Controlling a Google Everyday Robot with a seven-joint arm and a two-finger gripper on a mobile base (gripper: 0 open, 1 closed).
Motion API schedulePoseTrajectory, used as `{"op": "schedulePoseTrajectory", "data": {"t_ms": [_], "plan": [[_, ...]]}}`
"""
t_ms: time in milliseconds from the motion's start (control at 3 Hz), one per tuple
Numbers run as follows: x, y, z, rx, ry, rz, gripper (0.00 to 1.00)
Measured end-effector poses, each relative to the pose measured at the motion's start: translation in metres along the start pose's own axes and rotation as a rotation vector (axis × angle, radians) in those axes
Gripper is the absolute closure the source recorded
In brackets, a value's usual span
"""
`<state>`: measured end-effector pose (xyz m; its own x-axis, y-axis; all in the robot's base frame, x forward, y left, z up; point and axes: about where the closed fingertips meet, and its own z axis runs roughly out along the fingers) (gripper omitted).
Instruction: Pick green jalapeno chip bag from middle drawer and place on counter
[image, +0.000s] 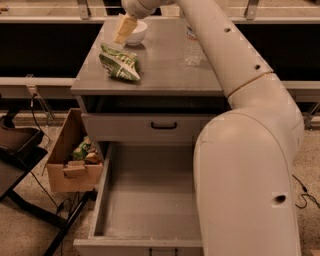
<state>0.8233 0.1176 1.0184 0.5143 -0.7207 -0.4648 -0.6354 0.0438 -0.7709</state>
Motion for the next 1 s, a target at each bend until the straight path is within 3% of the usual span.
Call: {"op": "schedulePoseTrajectory", "data": {"t_ms": [333,667,1000], "plan": [[0.000,0.000,0.000,0.000,0.000,0.000,0.00],[0.013,-0.010,-0.024,-0.002,0.079,0.040,0.00],[0.063,-0.027,-0.120,0.004,0.357,0.137,0.00]]}}
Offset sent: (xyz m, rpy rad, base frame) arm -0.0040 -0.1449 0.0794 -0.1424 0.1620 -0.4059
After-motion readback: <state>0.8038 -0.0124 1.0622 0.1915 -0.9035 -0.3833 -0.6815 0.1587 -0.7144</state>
